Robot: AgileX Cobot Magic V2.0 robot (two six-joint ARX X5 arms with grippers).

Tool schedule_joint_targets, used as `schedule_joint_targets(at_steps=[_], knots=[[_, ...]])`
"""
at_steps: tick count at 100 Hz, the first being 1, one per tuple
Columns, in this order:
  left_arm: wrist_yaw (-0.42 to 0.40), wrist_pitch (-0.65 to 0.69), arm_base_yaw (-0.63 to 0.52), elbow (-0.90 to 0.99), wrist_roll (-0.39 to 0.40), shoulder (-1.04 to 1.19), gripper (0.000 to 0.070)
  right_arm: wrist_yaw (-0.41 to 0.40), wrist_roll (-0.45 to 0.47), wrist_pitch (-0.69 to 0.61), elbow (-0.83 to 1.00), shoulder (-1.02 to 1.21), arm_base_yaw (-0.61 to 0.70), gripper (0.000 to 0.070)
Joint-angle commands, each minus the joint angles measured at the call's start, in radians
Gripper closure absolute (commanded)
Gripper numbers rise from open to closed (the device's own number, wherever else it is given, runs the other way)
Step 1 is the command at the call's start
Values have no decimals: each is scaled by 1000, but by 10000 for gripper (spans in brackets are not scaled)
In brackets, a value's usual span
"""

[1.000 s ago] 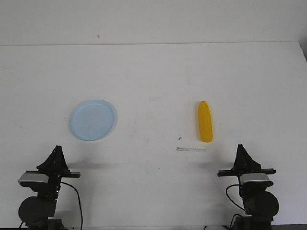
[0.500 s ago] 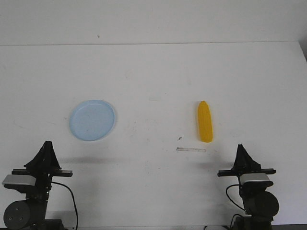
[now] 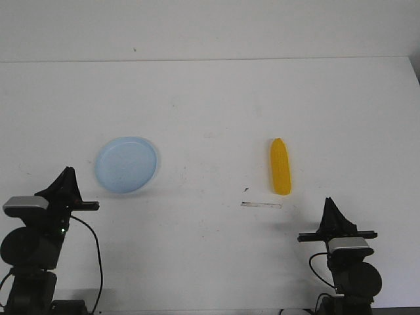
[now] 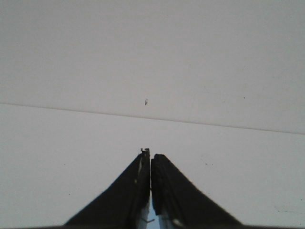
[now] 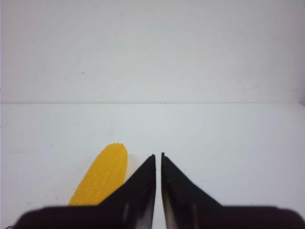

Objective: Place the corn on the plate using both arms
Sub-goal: 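Lower the left gripper to the near rim of the blue plate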

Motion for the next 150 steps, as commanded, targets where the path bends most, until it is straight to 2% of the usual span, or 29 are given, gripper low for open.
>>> schedule_joint_targets(at_steps=[1, 22, 38, 49, 61, 70, 77, 92, 101, 111, 121, 128, 150], knots=[[16, -11, 0, 47, 0, 56, 699, 0, -2, 12, -1, 2, 2, 681], [35, -169, -17, 181, 51, 246, 699, 0, -2, 12, -1, 2, 2, 681], [35, -322, -29, 309, 48, 386, 699, 0, -2, 12, -1, 2, 2, 681], [35, -492, -27, 427, 6, 504, 699, 0, -2, 12, -1, 2, 2, 681], [47, -657, -9, 548, -90, 638, 699, 0, -2, 12, -1, 2, 2, 681], [98, -779, 23, 627, -154, 728, 699, 0, -2, 12, -1, 2, 2, 681], [163, -840, 56, 669, -164, 785, 699, 0, -2, 12, -1, 2, 2, 681], [356, -840, 163, 679, -196, 866, 699, 0, -2, 12, -1, 2, 2, 681], [430, -840, 224, 679, -212, 901, 698, 0, -2, 12, -1, 2, 2, 681], [444, -839, 274, 679, -211, 934, 679, 0, -2, 12, -1, 2, 2, 681], [444, -838, 310, 679, -203, 972, 516, 0, -2, 11, -1, 2, 2, 681], [444, -833, 322, 678, -194, 1001, 454, 0, -2, 12, -1, 2, 2, 681], [444, -803, 326, 677, -170, 1099, 448, 0, -2, 12, -1, 2, 2, 681]])
